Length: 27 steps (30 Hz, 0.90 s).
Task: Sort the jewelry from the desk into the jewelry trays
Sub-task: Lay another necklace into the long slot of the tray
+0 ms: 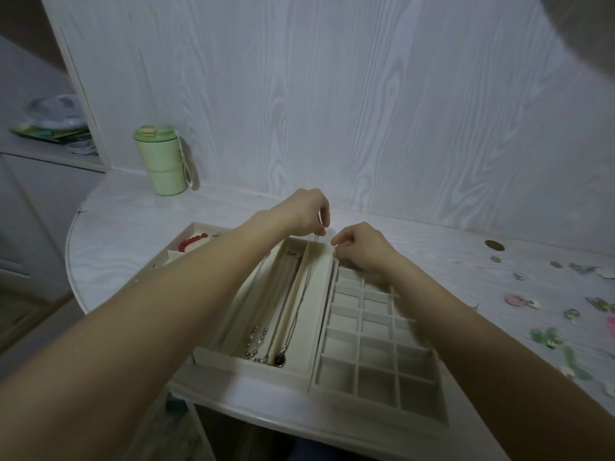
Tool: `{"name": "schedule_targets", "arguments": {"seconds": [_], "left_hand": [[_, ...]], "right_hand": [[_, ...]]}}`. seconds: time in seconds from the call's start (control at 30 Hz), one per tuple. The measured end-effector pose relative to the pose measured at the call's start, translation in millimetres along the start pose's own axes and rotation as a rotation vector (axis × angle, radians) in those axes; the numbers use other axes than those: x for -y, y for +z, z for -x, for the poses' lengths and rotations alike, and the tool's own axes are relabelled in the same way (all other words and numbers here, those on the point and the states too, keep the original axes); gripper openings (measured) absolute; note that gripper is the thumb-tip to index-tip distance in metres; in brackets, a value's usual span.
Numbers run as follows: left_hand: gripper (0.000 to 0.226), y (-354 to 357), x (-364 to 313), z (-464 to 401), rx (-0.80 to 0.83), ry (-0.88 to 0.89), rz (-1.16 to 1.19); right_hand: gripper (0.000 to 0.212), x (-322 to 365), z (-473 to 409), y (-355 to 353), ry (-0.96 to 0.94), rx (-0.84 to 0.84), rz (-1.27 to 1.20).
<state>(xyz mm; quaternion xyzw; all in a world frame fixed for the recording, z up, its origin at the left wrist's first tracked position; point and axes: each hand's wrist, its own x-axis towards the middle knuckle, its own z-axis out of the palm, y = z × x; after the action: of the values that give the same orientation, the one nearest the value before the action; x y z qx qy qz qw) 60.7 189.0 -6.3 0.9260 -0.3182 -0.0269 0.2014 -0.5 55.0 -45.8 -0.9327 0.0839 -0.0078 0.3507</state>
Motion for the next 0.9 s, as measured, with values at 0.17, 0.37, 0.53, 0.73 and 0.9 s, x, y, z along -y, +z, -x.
{"name": "schedule_targets", "arguments": {"seconds": [0.17,0.37,0.53,0.73,0.9], "left_hand": [[0.014,6.4,2.5,-2.4,0.003,-0.013,-0.007],[0.011,14.3,3.8,-0.8,0.009,0.009,-0.024],[0.008,22.8,6.0,-1.3,0.036,0.011,-0.127],[0.013,32.4,5.4,-0.1,0.02,0.015,-0.246],[0.017,32.4,-0.4,1.4,0.01,-0.011,-0.263]], "right_hand": [[0.022,-1.0,0.2,-1.6,0.0,0.02,0.006],[0.024,0.4,1.1,-1.8,-0.016,0.029,0.042],[0.028,2.2,4.4,-1.2,-0.04,0.031,0.098],[0.029,2.2,4.1,-0.9,-0.042,0.036,0.113],[0.032,3.6,7.4,0.2,-0.063,0.033,0.15]]}}
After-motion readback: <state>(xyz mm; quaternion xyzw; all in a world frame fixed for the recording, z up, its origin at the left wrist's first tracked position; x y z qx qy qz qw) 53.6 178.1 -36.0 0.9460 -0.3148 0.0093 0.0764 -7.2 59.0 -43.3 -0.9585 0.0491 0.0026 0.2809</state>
